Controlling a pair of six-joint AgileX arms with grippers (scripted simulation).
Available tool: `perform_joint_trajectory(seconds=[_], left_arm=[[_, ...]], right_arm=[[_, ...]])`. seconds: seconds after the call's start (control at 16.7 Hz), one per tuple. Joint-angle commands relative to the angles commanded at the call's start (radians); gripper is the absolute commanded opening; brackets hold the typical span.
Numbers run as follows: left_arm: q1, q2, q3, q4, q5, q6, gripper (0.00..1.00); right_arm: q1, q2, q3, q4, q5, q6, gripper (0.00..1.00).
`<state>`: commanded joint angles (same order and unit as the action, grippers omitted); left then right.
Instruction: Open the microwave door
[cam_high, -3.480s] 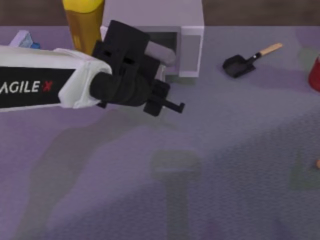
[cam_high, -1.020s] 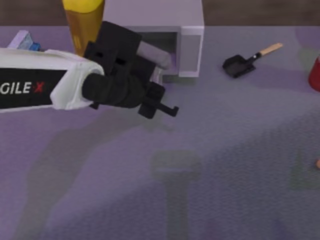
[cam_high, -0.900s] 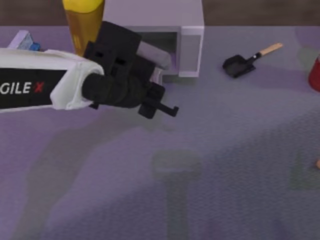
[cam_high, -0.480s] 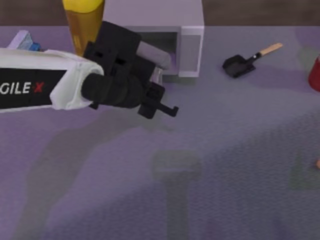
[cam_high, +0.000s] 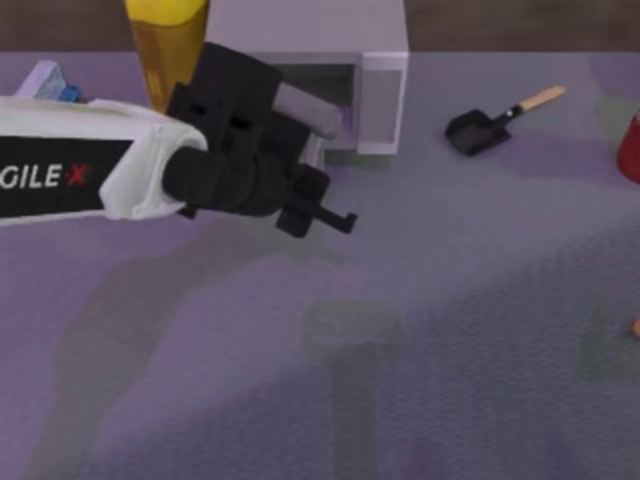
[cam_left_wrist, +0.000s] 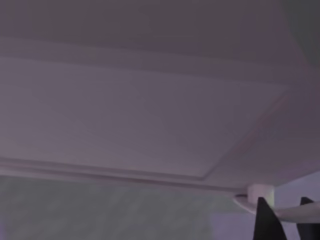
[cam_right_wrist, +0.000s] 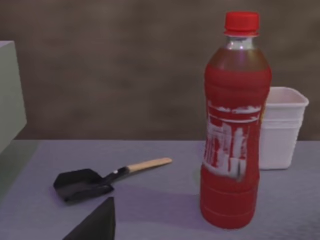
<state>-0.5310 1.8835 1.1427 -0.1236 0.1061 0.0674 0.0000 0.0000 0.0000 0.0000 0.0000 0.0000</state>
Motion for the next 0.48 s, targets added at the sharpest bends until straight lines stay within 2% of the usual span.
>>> perform_joint_trajectory(seconds=[0.48], left_arm=[[0.033,-0.022,-0.026,-0.001,0.041,0.065,0.00]], right_arm=[[0.000,0.000,0.000,0.000,0.000,0.000,1.00]])
